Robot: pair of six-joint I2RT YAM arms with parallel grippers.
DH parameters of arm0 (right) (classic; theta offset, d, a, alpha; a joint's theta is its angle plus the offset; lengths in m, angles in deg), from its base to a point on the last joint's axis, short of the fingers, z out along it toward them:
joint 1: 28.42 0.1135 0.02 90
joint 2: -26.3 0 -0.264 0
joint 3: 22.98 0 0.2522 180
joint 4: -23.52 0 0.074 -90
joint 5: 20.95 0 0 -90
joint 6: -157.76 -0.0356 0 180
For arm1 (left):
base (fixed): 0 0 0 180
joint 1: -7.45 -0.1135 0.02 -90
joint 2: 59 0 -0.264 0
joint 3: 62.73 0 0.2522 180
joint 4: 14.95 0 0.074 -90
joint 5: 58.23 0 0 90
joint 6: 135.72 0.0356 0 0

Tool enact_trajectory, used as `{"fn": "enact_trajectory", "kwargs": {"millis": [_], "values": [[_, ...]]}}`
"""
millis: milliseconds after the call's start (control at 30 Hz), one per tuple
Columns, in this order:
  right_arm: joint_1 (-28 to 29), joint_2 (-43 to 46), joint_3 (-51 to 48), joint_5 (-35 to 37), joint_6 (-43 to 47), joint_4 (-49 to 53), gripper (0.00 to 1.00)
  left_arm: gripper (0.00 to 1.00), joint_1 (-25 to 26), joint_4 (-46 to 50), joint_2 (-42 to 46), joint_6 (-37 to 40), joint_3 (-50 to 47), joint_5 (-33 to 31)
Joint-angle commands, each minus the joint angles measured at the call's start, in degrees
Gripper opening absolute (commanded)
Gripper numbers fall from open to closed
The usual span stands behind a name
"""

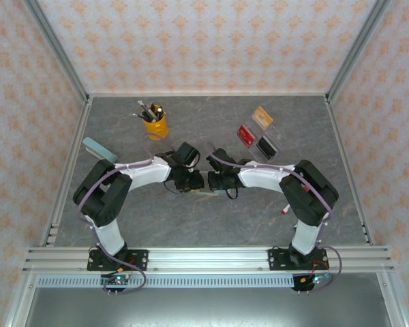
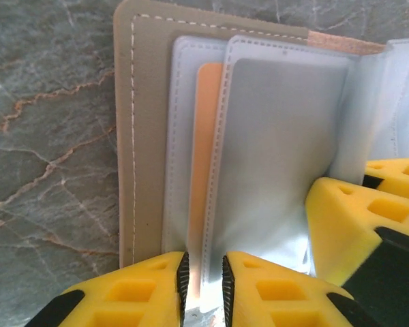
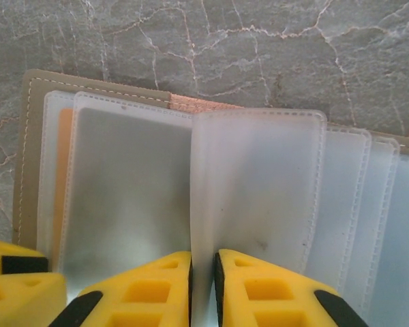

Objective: Take the credit cards out of the card holder

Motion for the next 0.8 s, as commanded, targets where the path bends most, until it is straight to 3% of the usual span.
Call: {"fn": "enact_trajectory", "kwargs": {"millis": [0,400,767], "values": [[0.13,-5.96,-4.22,-1.17,-0.48,5.19,0.17,0.24,0.42,-0.87,-1.49,-0.38,-0.25,1.41],[0.13,-6.19,-4.25,-1.26,-0.49,5.1,0.16,0.18,0.41,-3.09,-1.69,-0.38,0.18,4.65],[0.13,-6.25,-4.3,-1.48,-0.49,4.93,0.16,0.18,0.34,-6.2,-0.39,-0.84,-0.58,7.35]]}}
